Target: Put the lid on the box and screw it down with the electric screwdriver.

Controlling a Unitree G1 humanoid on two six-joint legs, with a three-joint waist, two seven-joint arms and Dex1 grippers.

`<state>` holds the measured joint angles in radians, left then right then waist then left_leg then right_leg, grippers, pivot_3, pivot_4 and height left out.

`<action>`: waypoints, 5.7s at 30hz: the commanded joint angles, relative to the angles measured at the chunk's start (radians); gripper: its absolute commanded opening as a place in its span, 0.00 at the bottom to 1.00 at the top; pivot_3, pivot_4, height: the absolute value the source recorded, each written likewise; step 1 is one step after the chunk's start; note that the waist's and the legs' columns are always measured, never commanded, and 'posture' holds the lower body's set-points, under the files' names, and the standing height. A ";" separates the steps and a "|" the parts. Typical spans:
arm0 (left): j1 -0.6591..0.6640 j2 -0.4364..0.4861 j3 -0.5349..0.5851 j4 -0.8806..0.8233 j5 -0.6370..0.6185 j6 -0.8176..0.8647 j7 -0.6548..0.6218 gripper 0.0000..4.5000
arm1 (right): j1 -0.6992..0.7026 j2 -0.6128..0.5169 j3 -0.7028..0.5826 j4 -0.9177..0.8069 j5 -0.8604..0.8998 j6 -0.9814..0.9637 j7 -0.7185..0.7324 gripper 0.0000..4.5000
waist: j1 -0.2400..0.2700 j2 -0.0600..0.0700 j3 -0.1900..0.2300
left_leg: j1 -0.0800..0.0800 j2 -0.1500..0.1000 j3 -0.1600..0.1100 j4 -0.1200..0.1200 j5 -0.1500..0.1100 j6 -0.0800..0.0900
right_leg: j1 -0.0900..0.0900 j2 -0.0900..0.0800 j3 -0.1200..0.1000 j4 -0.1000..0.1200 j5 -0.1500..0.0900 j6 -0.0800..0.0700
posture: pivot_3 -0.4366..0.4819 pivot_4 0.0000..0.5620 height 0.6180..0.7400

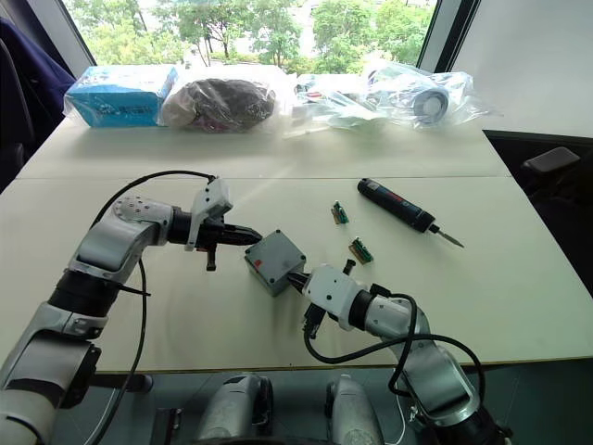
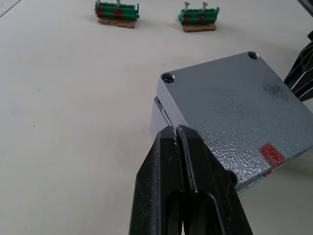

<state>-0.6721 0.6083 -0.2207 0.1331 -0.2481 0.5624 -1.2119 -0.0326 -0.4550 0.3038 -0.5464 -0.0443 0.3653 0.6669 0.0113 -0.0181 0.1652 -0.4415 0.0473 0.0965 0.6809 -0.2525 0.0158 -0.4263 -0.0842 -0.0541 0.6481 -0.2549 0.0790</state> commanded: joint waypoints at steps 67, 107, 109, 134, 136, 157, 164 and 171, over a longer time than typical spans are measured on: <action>0.168 -0.011 0.037 -0.129 -0.021 0.048 0.090 0.00 | -0.188 -0.030 -0.093 0.199 0.066 -0.010 0.002 0.01 | 0.000 0.000 0.000 | 0.000 0.000 -0.001 0.001 0.000 0.000 | 0.000 0.002 0.000 0.001 0.001 0.001 | 0.48 0.27 1.00; -0.010 0.129 0.036 -0.343 -0.215 0.173 -0.013 0.00 | -0.045 -0.021 -0.423 0.217 0.332 0.170 -0.121 0.47 | 0.000 0.001 0.000 | 0.000 0.000 -0.002 0.001 0.000 0.000 | 0.001 0.003 0.000 0.001 0.000 0.000 | 0.48 0.27 1.00; -0.010 0.128 0.035 -0.343 -0.216 0.174 -0.013 0.00 | -0.042 -0.020 -0.410 0.231 0.324 0.159 -0.122 0.47 | -0.001 0.001 0.000 | 0.000 0.000 -0.002 0.001 0.000 0.000 | 0.001 0.003 0.000 0.001 0.001 0.000 | 0.48 0.27 1.00; 0.023 0.138 0.040 -0.339 -0.210 0.165 -0.008 0.00 | -0.037 -0.006 -0.388 0.248 0.327 0.119 -0.132 0.03 | -0.001 0.001 0.000 | 0.000 0.000 -0.002 0.001 0.000 0.000 | 0.001 0.003 0.000 0.001 0.001 0.000 | 0.48 0.27 1.00; 0.021 0.140 0.044 -0.329 -0.208 0.162 -0.009 0.00 | -0.036 -0.005 -0.402 0.229 0.341 0.122 -0.134 0.03 | -0.001 0.001 0.000 | 0.000 0.000 -0.002 0.001 0.000 0.000 | 0.001 0.003 0.000 0.001 0.001 0.000 | 0.48 0.27 1.00; 0.046 0.182 0.101 -0.287 -0.221 0.175 0.015 0.00 | -0.177 0.024 -0.273 0.027 0.415 0.211 -0.139 0.03 | -0.004 0.002 0.000 | 0.000 0.000 -0.002 0.001 0.000 0.000 | 0.001 0.003 0.000 0.001 0.001 0.001 | 0.48 0.27 1.00; 0.069 0.187 0.123 -0.325 -0.239 0.207 0.056 0.00 | -0.240 0.044 -0.184 0.122 0.371 0.174 -0.119 0.03 | 0.001 0.001 0.000 | 0.000 0.000 -0.002 0.001 0.000 0.000 | 0.001 0.002 0.000 0.001 0.001 0.000 | 0.48 0.27 1.00; 0.082 0.191 0.130 -0.348 -0.251 0.222 0.072 0.00 | -0.250 0.050 -0.161 0.165 0.343 0.150 -0.119 0.03 | -0.002 0.001 0.000 | 0.000 0.000 -0.002 0.001 0.000 0.000 | 0.001 0.003 0.000 0.001 0.001 0.000 | 0.48 0.27 1.00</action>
<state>-0.5892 0.7875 -0.1294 -0.1817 -0.4830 0.7815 -1.1453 -0.2655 -0.4113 0.1453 -0.3732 0.3059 0.5403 0.5466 0.0097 -0.0166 0.1655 -0.4415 0.0475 0.0943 0.6817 -0.2522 0.0153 -0.4256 -0.0816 -0.0540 0.6493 -0.2542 0.0794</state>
